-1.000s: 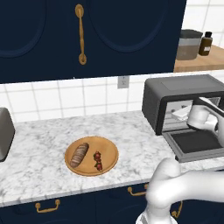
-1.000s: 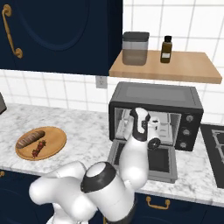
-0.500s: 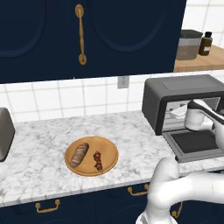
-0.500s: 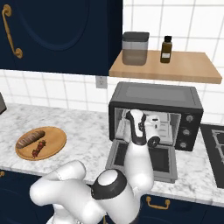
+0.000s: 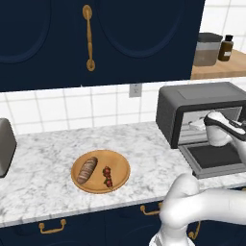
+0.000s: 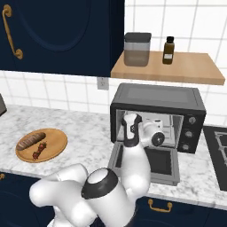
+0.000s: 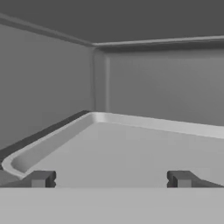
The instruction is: Pick up the kebab skewer and baguette bread, and place them inside the toaster oven. Close the toaster oven door and start by setting the timer.
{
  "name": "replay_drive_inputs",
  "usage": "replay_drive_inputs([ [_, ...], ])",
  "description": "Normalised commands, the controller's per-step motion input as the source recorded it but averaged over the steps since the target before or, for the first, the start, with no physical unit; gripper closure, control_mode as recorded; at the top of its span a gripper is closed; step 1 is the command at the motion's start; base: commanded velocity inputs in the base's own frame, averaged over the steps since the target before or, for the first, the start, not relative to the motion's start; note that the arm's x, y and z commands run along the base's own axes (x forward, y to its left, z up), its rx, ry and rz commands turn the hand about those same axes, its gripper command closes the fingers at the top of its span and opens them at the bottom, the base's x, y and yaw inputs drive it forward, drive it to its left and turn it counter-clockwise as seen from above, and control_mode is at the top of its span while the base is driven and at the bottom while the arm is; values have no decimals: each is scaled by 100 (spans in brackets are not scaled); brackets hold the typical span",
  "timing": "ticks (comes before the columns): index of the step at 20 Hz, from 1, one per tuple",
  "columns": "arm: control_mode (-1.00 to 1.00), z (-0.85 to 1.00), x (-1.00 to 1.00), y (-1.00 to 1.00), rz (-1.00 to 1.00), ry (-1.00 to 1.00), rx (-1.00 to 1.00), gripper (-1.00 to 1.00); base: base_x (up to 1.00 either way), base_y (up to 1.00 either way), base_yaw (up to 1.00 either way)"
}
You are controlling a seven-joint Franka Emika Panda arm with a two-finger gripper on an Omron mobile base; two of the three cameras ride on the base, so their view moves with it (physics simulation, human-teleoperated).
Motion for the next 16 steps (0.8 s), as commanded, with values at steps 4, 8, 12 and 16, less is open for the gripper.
replay_drive_inputs([
  [4,-100,-53,-97,-22,0,11,4,-100,0,0,0],
  [8,-100,-8,-97,-11,-1,24,10,-100,0,0,0],
  [12,-100,0,-90,-4,-3,38,7,-100,0,0,0],
  [16,-100,0,-88,-1,-2,40,1,-100,0,0,0],
])
